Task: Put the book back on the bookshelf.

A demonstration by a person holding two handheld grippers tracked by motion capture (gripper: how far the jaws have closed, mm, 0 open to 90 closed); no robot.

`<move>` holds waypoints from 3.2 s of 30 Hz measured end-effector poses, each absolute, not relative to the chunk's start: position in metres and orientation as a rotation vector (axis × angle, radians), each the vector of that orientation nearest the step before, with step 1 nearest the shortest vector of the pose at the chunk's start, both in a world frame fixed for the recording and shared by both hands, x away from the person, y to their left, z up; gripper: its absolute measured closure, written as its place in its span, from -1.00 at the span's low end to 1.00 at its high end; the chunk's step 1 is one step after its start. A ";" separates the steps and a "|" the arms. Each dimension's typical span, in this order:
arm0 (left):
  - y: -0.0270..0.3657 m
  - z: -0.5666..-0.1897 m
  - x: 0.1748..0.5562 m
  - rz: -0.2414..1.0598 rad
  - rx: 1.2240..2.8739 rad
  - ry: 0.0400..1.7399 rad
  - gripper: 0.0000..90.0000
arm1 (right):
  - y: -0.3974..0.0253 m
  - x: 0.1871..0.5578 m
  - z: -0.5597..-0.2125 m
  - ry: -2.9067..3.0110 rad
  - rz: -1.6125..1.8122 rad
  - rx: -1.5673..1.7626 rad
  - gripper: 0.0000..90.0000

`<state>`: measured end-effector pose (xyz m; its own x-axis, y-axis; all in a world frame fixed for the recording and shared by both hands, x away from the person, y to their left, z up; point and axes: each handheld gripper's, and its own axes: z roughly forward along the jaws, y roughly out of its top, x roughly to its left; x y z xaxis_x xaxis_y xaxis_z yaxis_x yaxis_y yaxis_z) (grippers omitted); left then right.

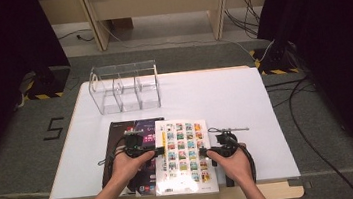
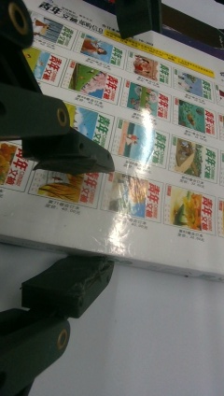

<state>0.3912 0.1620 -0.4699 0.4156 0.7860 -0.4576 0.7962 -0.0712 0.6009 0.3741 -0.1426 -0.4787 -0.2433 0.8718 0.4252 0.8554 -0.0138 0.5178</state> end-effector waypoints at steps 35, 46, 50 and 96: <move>0.172 -0.467 0.394 -0.077 1.744 1.498 0.37 | -0.135 0.371 -0.477 2.246 1.103 1.937 -0.07; 0.173 -0.470 0.399 -0.079 1.709 1.505 0.38 | -0.135 0.371 -0.478 2.244 1.117 1.938 -0.08; 0.175 -0.467 0.397 -0.084 1.682 1.507 0.44 | -0.134 0.370 -0.477 2.242 1.110 1.940 -0.10; 0.176 -0.477 0.383 -0.205 1.706 1.278 0.67 | -0.144 0.463 -0.465 2.251 1.225 1.995 -0.10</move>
<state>0.3832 0.1763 -0.4769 0.4370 0.6519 -0.6197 0.8130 0.0085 0.5822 0.4633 -0.1444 -0.4653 -0.2419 0.8092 0.5355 0.8889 -0.0364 0.4566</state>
